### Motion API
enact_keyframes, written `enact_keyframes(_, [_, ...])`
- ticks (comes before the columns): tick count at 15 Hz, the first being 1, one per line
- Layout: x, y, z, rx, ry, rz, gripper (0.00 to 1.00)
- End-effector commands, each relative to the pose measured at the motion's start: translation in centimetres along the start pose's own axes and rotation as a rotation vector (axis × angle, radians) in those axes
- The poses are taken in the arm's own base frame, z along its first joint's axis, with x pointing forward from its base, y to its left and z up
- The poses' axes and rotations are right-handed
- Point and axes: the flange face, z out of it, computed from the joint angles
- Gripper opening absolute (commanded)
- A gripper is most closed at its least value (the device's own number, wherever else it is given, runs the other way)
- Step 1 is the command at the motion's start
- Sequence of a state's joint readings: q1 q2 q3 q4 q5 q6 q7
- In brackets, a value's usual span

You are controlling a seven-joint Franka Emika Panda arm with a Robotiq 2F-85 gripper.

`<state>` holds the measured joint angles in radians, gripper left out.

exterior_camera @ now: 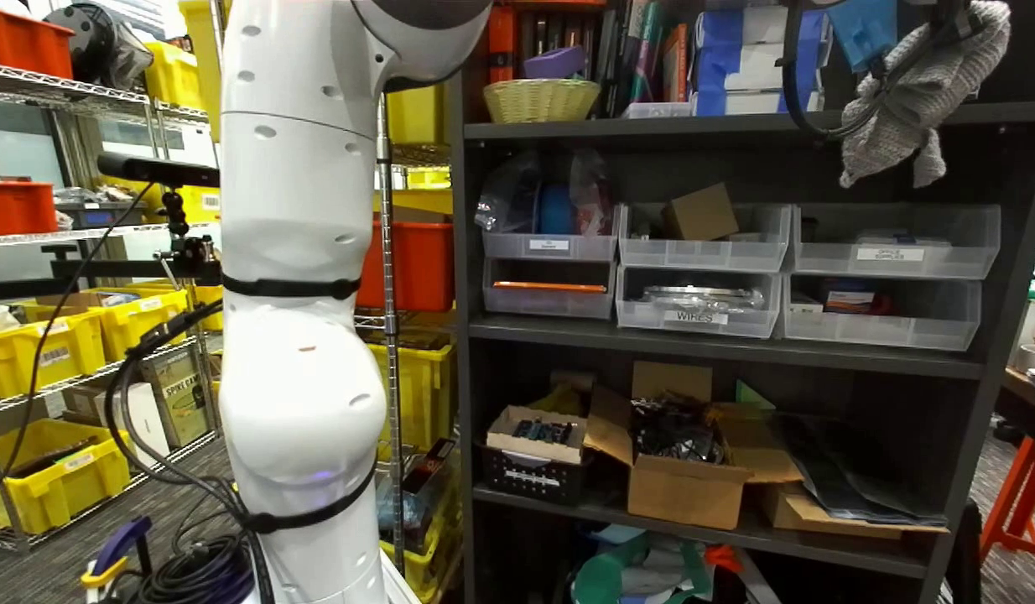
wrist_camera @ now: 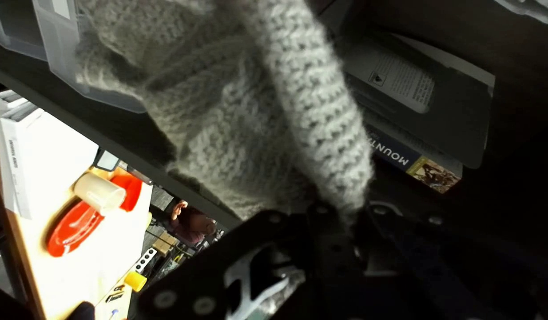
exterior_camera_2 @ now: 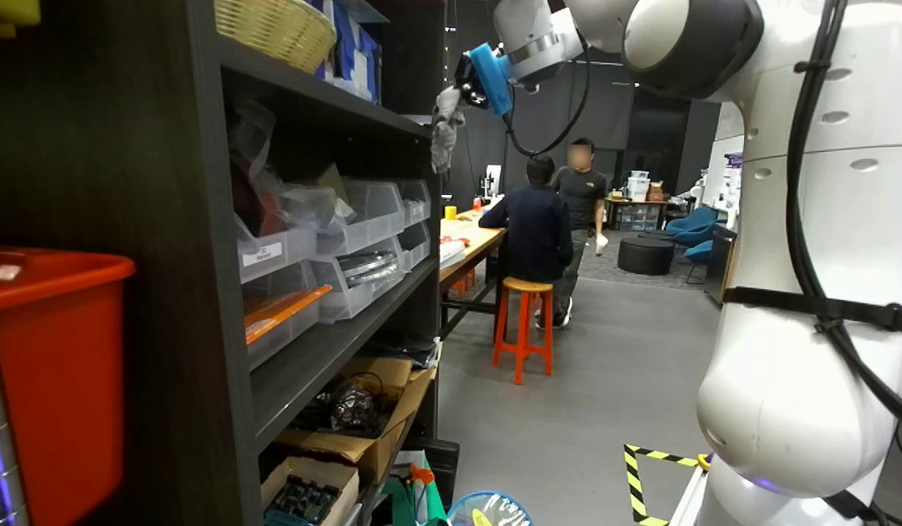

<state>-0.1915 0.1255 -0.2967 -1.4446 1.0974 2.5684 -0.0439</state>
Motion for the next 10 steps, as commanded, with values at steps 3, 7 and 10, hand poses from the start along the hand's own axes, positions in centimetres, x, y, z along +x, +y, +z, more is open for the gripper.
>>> enact_keyframes(3, [-1.7,-0.5,3.0,-0.022,0.03,-0.041,0.03])
enact_keyframes(7, [-2.9,-0.4,3.7,-0.032,0.01,-0.066,0.03])
enact_keyframes(10, [-3.8,-0.5,3.7,-0.026,-0.008,-0.095,0.03])
